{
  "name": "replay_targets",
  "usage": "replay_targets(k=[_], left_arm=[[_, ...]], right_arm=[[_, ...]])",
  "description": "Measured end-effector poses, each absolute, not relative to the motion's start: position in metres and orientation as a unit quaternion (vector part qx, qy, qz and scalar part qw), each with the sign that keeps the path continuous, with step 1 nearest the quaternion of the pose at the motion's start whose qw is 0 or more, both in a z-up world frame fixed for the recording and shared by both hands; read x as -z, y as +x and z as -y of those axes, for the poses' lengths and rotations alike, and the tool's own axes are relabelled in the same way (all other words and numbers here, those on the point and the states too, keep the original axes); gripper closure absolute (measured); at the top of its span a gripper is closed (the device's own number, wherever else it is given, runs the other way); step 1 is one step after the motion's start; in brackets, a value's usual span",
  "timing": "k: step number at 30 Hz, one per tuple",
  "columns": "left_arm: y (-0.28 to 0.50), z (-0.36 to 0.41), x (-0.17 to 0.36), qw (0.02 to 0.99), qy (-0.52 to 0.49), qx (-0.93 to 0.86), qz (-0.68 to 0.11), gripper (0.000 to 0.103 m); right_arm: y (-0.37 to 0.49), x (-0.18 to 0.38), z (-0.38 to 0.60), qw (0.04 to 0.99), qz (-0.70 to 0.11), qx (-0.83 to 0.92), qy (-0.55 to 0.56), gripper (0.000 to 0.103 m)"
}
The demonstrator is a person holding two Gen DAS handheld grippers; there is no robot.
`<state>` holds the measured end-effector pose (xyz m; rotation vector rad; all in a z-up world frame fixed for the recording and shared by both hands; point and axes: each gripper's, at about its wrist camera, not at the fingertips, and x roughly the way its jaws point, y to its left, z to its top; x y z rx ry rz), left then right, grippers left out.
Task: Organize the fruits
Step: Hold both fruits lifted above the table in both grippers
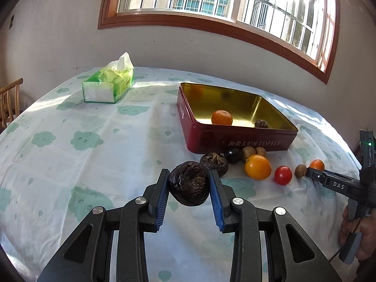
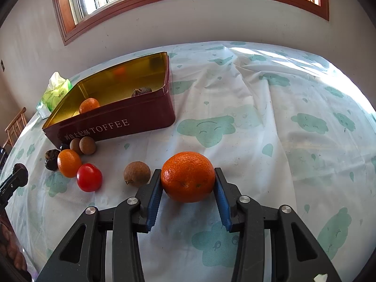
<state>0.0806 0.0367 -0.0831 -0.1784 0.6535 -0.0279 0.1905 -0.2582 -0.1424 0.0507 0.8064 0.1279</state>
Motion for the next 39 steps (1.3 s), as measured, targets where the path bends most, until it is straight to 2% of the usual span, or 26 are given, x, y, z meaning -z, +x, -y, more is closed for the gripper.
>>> replay_targets(k=[39], left_arm=[[0.033,0.010,0.029,0.967,0.011,0.011,-0.253,0.069]], right_arm=[[0.190,0.141,0.260,0.918,-0.390,-0.065,0.030,0.062]])
